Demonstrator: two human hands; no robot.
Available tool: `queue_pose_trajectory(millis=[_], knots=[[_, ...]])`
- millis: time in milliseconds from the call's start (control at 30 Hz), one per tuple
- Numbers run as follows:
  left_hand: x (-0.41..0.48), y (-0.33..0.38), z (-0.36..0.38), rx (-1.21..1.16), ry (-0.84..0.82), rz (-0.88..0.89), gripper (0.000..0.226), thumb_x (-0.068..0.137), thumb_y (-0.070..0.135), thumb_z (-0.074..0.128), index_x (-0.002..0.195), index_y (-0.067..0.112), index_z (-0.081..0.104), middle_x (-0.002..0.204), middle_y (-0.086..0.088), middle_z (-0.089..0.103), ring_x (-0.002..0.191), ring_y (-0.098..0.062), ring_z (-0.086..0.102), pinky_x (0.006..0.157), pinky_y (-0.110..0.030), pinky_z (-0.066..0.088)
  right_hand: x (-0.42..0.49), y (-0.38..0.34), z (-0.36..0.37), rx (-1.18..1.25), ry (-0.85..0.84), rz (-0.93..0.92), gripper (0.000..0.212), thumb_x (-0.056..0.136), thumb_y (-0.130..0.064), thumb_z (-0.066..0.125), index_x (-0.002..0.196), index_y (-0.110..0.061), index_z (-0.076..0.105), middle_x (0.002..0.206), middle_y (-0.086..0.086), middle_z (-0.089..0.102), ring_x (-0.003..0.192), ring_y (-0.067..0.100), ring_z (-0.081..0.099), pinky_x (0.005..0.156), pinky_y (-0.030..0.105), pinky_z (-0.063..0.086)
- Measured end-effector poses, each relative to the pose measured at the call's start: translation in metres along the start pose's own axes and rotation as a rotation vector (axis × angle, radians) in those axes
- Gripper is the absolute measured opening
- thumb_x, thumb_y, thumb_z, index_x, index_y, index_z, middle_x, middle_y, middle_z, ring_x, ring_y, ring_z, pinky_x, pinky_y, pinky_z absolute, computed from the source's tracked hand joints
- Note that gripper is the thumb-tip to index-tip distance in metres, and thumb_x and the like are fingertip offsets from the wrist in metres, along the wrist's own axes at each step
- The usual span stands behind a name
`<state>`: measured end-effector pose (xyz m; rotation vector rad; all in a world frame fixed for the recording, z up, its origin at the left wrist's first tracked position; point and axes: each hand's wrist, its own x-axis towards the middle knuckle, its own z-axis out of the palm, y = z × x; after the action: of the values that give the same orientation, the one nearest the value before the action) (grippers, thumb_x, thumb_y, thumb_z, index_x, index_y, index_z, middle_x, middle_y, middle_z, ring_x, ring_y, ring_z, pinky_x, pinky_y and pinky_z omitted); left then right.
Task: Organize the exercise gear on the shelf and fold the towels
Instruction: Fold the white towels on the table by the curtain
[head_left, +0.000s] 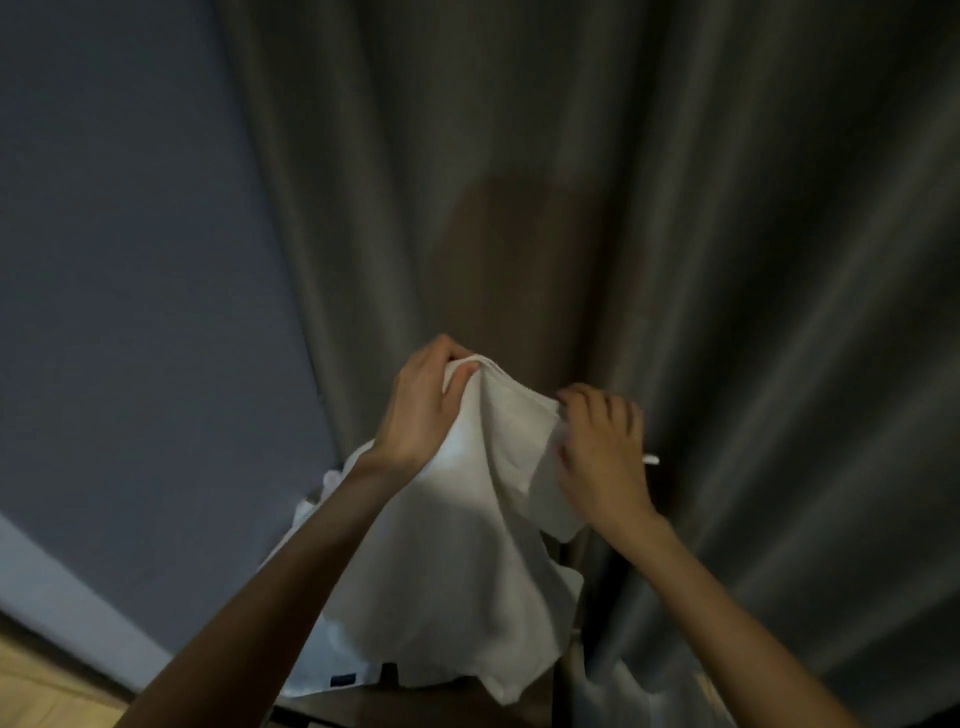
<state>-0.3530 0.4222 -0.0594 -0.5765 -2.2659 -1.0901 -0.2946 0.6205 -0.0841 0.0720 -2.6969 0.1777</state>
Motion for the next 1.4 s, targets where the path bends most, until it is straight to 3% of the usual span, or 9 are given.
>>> queue_pose_trajectory(millis=[200,333,467,633,867,1033,1133,1233,1400], knots=[[-0.003,0.022,0.007,-0.016,-0.13,0.132,0.016,0.094,0.02,0.052,0.091,0.006,0.06,0.09,-0.003,0.059,0.083,-0.011,0.055,0.078,-0.011,0.038,0.018,-0.029,-0.009,0.592,0.061,0.007,0.024,0.096,-0.03,0.054,0.118,-0.023,0.06,0.114,-0.001,0.064,0.101,0.018,0.06,0.091,0.043,0.048],[-0.006,0.022,0.003,-0.028,-0.191,0.151,0.019,0.092,0.023,0.053,0.096,0.006,0.059,0.092,-0.004,0.059,0.084,-0.007,0.052,0.079,-0.006,0.035,0.017,-0.018,-0.013,0.495,0.096,-0.027,0.024,0.094,-0.024,0.058,0.117,-0.023,0.065,0.11,0.0,0.066,0.095,0.02,0.064,0.086,0.038,0.053],[-0.006,0.013,0.013,-0.129,-0.328,-0.064,0.023,0.094,0.042,0.051,0.106,0.023,0.053,0.098,0.006,0.062,0.09,-0.009,0.06,0.079,-0.022,0.047,0.019,-0.01,-0.017,0.426,0.228,-0.022,0.027,0.094,-0.02,0.057,0.12,-0.019,0.065,0.113,0.002,0.067,0.098,0.021,0.063,0.082,0.033,0.05],[-0.025,-0.019,0.024,-0.254,-0.374,-0.083,0.019,0.092,0.054,0.044,0.105,0.045,0.055,0.089,0.022,0.062,0.083,0.004,0.059,0.072,-0.007,0.041,0.015,0.001,-0.017,0.401,0.342,0.044,0.023,0.096,-0.022,0.057,0.117,-0.022,0.066,0.109,-0.002,0.068,0.099,0.018,0.059,0.076,0.033,0.049],[-0.036,-0.036,0.035,-0.189,-0.443,-0.069,0.044,0.076,0.053,0.067,0.118,0.053,0.051,0.08,0.026,0.05,0.069,0.004,0.049,0.066,-0.009,0.042,0.014,0.02,-0.02,0.526,0.421,0.152,0.024,0.097,-0.02,0.054,0.118,-0.021,0.067,0.113,-0.002,0.068,0.096,0.016,0.065,0.083,0.038,0.054],[-0.027,-0.028,0.025,0.102,-0.264,0.031,0.022,0.092,0.022,0.059,0.113,0.016,0.064,0.103,-0.002,0.057,0.094,-0.018,0.058,0.086,-0.031,0.044,0.017,0.025,-0.027,0.454,0.428,0.123,0.023,0.098,-0.022,0.053,0.116,-0.023,0.067,0.112,-0.003,0.068,0.093,0.017,0.066,0.076,0.032,0.051],[-0.007,-0.013,0.007,0.243,-0.022,0.155,0.026,0.087,0.001,0.058,0.111,0.006,0.064,0.106,-0.017,0.056,0.096,-0.033,0.055,0.079,-0.035,0.043,0.023,0.027,-0.035,0.425,0.482,0.129,0.023,0.097,-0.023,0.053,0.114,-0.022,0.068,0.109,-0.003,0.068,0.092,0.017,0.064,0.07,0.027,0.047],[0.011,0.0,-0.002,0.219,0.154,0.044,0.028,0.091,0.01,0.05,0.117,0.01,0.062,0.115,-0.015,0.051,0.101,-0.027,0.051,0.077,-0.034,0.046,0.033,0.026,-0.044,0.405,0.495,0.126,0.023,0.098,-0.024,0.051,0.113,-0.02,0.067,0.102,-0.001,0.068,0.092,0.016,0.057,0.069,0.025,0.038],[-0.025,-0.024,0.016,0.207,-0.023,0.369,0.019,0.092,0.006,0.058,0.109,0.003,0.066,0.106,-0.018,0.06,0.094,-0.027,0.06,0.083,-0.036,0.049,0.032,0.035,-0.035,0.537,0.392,0.116,0.022,0.098,-0.019,0.052,0.113,-0.012,0.067,0.103,0.004,0.067,0.09,0.015,0.062,0.079,0.024,0.047]])
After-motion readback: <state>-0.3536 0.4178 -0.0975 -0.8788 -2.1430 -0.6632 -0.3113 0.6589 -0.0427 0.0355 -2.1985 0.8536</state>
